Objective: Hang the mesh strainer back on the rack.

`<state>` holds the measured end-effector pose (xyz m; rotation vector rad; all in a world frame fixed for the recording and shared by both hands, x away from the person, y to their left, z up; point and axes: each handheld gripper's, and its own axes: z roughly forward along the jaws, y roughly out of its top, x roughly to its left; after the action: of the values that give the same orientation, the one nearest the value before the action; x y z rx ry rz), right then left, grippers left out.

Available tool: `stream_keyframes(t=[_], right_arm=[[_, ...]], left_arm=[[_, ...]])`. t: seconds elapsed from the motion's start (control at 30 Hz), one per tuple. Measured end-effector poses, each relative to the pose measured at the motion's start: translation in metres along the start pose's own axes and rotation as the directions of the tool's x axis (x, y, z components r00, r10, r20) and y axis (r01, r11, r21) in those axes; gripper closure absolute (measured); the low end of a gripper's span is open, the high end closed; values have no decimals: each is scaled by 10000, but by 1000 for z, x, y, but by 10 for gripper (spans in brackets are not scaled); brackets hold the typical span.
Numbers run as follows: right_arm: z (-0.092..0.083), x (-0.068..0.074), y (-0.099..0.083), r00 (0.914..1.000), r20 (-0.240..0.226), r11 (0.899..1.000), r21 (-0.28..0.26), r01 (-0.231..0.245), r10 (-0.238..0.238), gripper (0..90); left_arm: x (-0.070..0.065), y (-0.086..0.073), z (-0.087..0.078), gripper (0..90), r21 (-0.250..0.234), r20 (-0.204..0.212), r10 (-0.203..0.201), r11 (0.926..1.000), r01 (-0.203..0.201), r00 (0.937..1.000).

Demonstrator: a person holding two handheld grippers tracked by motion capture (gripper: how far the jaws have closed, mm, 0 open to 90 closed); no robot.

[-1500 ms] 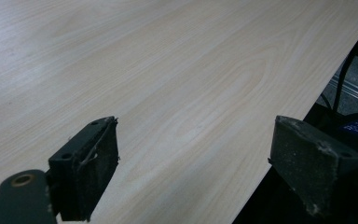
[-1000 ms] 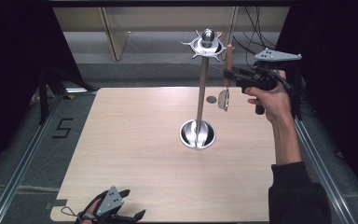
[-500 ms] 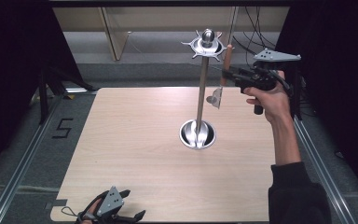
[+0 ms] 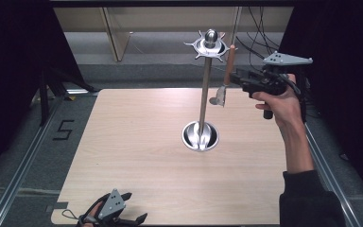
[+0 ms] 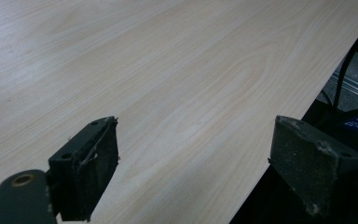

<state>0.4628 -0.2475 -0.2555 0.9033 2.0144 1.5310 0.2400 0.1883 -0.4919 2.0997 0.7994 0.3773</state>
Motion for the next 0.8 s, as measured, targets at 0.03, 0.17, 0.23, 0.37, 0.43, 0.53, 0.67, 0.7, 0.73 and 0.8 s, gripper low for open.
stream_keyframes(t=[0.03,0.17,0.23,0.37,0.43,0.53,0.67,0.7,0.73,0.8], right_arm=[[-2,0,0,10000,55,10000,65,39,-40,596],[-15,2,-6,9995,-9,9992,-220,325,-325,587],[-20,4,-11,9995,77,9994,-121,321,-320,582],[-24,6,-16,9992,165,9994,53,353,-354,574],[-28,7,-23,9979,321,9984,50,562,-563,563],[-33,10,-29,9984,204,9986,51,526,-526,551],[-36,15,-38,9974,304,9979,31,654,-655,540],[-38,17,-41,9977,302,9982,86,598,-600,535],[-38,18,-43,9979,295,9984,14,571,-571,533],[-39,19,-46,9982,281,9985,-62,539,-537,531]], left_arm=[[-1,-1,0,148,27,-50,-219,9998,219,9997],[-2,-1,1,148,-83,-21,-264,9996,263,9997],[-1,0,0,148,1,-76,-209,9998,209,9998],[-1,0,0,149,-319,3,-219,9993,219,9998],[-1,0,0,149,-270,-120,-403,9988,400,9991],[-3,-1,1,149,-460,23,-533,9975,534,9986],[-2,0,0,149,-243,-84,-536,9983,534,9985],[-1,0,0,149,-182,-106,-477,9987,475,9988],[-1,0,-1,149,-215,-101,-418,9989,416,9991],[-1,0,0,149,-223,-89,-440,9988,438,9990]])
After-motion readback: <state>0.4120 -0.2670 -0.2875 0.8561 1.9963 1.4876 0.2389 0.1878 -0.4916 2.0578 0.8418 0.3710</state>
